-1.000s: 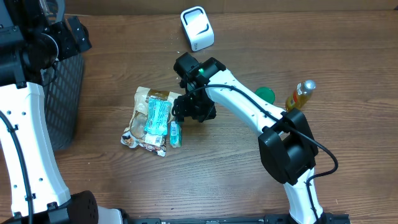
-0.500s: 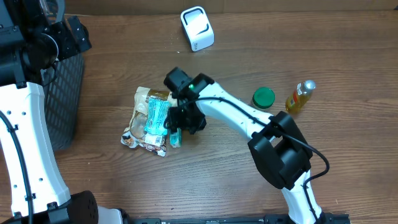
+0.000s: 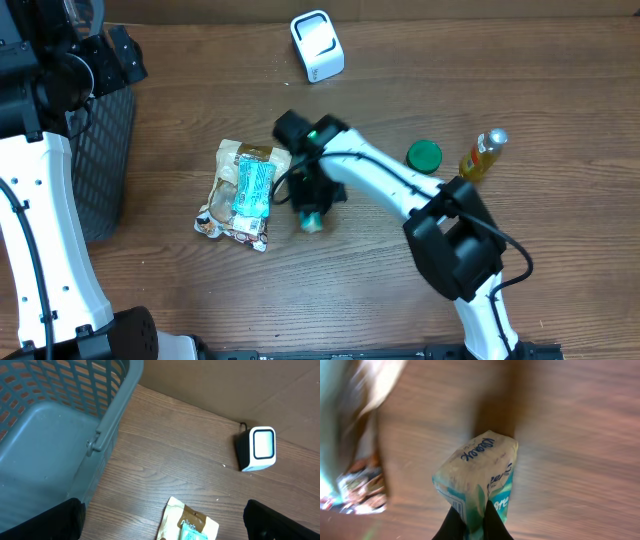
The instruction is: Scan the item barcode
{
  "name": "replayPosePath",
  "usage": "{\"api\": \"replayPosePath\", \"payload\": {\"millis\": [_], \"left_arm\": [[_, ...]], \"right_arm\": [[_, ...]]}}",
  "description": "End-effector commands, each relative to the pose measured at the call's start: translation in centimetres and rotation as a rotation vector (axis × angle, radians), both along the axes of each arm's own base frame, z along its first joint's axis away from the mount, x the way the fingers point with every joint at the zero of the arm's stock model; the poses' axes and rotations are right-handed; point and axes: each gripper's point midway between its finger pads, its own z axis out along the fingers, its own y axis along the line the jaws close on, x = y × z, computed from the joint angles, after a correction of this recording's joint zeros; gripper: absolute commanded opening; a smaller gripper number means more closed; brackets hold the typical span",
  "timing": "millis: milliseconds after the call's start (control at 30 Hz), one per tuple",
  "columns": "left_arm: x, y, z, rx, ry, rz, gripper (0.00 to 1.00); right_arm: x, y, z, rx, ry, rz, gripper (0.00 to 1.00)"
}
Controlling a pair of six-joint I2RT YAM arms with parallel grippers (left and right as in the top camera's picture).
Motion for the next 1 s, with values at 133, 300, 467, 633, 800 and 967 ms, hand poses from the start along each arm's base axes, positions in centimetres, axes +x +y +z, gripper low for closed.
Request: {"api": "replayPosePath", "payload": {"millis": [133, 300, 467, 633, 800, 967], "left_arm": [[0.2, -0.2, 0.9, 0.013, -0.024, -0.018, 1.00], [0.2, -0.2, 0.9, 0.013, -0.024, -0.018, 1.00], [0.2, -0.1, 0.9, 0.013, -0.024, -0.017, 0.99], [0.2, -0.2, 0.9, 0.013, -0.024, -0.018, 1.00], [0.2, -0.2, 0.9, 0.013, -0.024, -0.018, 1.00], [0.2, -0.2, 0.9, 0.013, -0.024, -0.018, 1.00]], "right_arm": [[5.0, -5.5, 2.6, -0.061, -0.118, -0.060, 0.04], [6.2, -7.5, 2.6, -0.063, -0.119, -0.087, 0.04], [6.4, -7.6, 2.6, -0.061, -0.122, -0.090, 0.06], [6.5, -7.5, 2.6, -0.059, -0.127, -0.090, 0.08], [6.5, -7.5, 2.6, -0.058, -0.128, -0.090, 0.13], [6.3, -7.1, 2.6, -0.038, -0.114, -0.090, 0.50]]}}
